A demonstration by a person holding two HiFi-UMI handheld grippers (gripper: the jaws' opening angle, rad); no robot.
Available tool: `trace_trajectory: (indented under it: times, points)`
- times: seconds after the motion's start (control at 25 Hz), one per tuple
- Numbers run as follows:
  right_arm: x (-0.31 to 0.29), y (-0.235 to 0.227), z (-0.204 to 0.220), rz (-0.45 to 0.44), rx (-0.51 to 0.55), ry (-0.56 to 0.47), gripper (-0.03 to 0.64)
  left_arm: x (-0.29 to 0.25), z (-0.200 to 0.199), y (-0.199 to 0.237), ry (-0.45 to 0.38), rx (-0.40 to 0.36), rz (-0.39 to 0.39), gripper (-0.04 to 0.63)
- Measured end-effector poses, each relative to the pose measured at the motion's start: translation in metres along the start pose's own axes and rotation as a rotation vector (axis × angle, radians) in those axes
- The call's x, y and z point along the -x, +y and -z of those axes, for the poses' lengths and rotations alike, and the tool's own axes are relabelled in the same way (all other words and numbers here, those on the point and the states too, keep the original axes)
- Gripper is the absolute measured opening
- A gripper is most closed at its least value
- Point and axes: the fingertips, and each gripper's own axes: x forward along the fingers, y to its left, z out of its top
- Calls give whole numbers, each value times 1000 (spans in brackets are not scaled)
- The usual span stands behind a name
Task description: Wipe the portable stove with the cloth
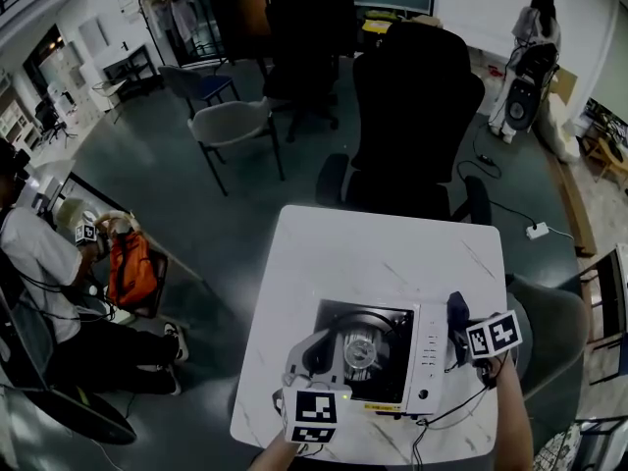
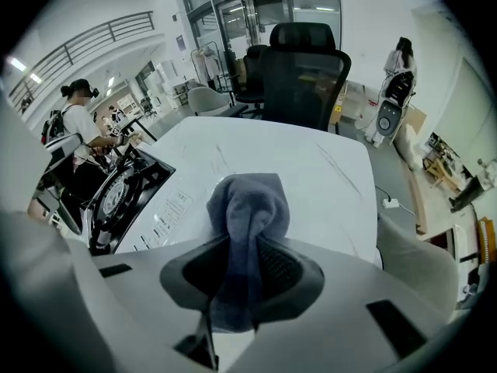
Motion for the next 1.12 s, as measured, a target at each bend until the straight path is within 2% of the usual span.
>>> trace_trajectory:
  times: [0.12,0.6,1.12]
  points:
    - [-1,4,3,-10,10,12,106,-4,6,-6,19,19,12,21]
    - [4,19,18,-30,50,35,106,-13,-9,-25,-8,-24,65,21]
    - [19,45,64,-76,61,47,106,-2,-5,-46,-14,-20,88,21]
